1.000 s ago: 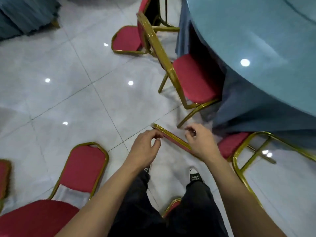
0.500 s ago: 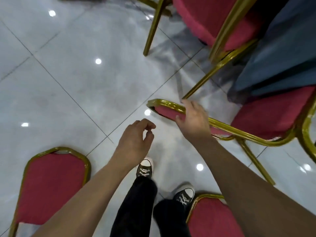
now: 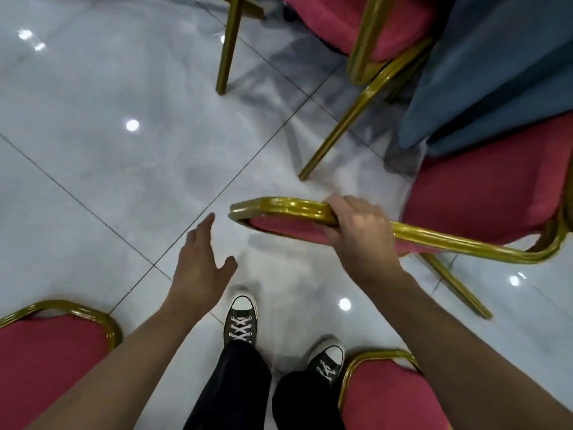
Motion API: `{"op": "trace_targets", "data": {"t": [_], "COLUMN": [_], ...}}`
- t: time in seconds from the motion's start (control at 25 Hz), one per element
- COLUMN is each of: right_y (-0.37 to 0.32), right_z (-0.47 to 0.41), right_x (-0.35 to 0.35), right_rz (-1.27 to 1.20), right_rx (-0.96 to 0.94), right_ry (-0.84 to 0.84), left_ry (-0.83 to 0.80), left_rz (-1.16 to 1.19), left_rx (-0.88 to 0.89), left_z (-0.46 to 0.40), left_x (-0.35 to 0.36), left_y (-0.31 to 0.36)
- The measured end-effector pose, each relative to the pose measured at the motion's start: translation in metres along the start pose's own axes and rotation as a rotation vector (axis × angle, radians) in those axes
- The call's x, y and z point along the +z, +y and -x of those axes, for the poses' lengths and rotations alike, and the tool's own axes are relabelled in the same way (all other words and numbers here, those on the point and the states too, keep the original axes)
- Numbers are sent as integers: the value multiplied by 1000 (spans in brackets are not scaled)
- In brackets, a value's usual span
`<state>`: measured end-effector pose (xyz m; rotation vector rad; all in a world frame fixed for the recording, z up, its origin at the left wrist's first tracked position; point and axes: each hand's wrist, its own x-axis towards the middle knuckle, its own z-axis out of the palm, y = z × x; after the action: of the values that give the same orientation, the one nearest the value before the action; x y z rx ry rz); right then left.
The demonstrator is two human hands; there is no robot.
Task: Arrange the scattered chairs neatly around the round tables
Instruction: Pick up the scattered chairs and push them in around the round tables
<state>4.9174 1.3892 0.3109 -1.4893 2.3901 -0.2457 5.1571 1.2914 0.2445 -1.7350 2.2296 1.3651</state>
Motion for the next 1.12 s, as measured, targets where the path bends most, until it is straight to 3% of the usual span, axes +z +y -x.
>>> {"op": "trace_targets", "data": {"t": [0.28, 0.48, 0.68, 0.8, 0.88, 0.92, 1.0, 1.12], "right_y": [13, 63, 115, 128, 127, 126, 128, 160], "right_z": [144, 268, 393, 434, 442, 442, 432, 432], "right_x": [-222, -346, -399, -412, -424, -431, -443, -460], "right_rz": [-196, -246, -401, -795, -1152, -1251, -1267, -1260], "right_rx": [7, 222, 769, 1145, 1235, 1230, 1242, 1312], "right_ry": [151, 273, 581, 1070, 1306, 1326, 1213, 1228], "left_ry": [-43, -147, -224, -355, -482, -548, -638, -612], "left_rz": [-5, -206, -380, -397, -350, -331, -304, -277], "left_rx": [276, 632, 980, 1032, 1031, 1016, 990, 1045], "left_z": [83, 170, 281, 331, 350, 360, 375, 405], "left_x": [-94, -127, -74, -24, 4, 16, 35, 71], "left_y": [136, 288, 411, 464, 483, 490, 501, 519]}}
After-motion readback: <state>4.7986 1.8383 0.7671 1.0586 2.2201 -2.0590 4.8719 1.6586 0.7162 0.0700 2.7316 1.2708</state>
